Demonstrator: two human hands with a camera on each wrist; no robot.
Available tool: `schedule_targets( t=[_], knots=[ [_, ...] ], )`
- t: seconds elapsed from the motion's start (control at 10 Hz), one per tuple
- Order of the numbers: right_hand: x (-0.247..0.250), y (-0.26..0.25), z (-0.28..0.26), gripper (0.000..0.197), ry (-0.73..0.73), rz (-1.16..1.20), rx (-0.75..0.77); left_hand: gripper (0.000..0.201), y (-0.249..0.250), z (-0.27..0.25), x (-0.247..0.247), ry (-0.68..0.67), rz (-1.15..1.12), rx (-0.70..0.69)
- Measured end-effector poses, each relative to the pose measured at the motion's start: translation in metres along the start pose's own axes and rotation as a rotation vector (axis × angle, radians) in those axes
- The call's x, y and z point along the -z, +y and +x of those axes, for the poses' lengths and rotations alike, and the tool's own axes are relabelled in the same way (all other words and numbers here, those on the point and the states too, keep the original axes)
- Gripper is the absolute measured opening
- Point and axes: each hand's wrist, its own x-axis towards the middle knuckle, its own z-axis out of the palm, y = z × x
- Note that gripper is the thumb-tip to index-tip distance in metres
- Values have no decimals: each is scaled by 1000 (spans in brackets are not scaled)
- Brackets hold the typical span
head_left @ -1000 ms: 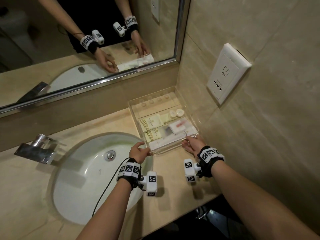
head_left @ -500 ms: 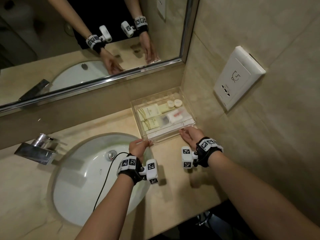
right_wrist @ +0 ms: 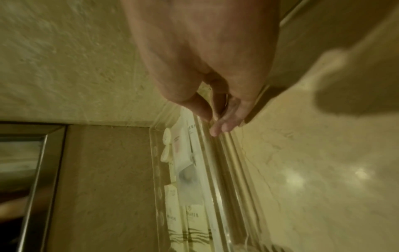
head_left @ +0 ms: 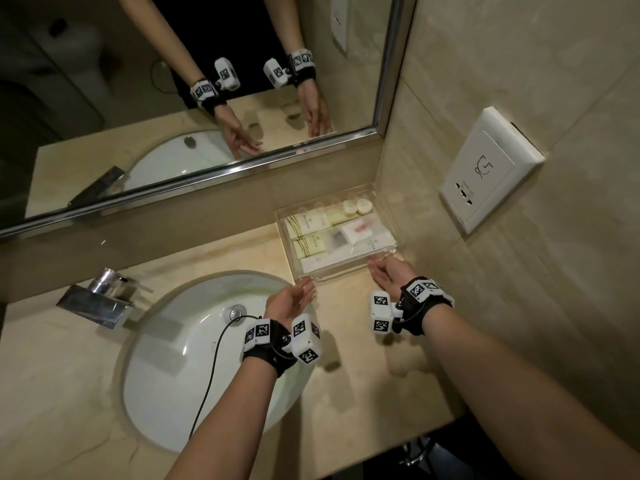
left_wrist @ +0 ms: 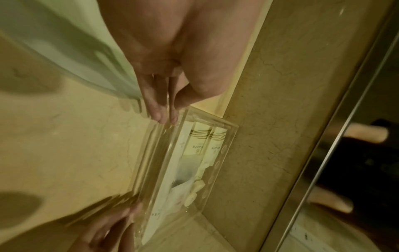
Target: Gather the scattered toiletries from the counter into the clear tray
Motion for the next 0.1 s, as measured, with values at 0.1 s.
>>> schedule_targets(
  t=[0.1],
  knots=[
    [0,10,-9,15,50,-198,3,13,-1,-10,3,50,50,-77]
  ],
)
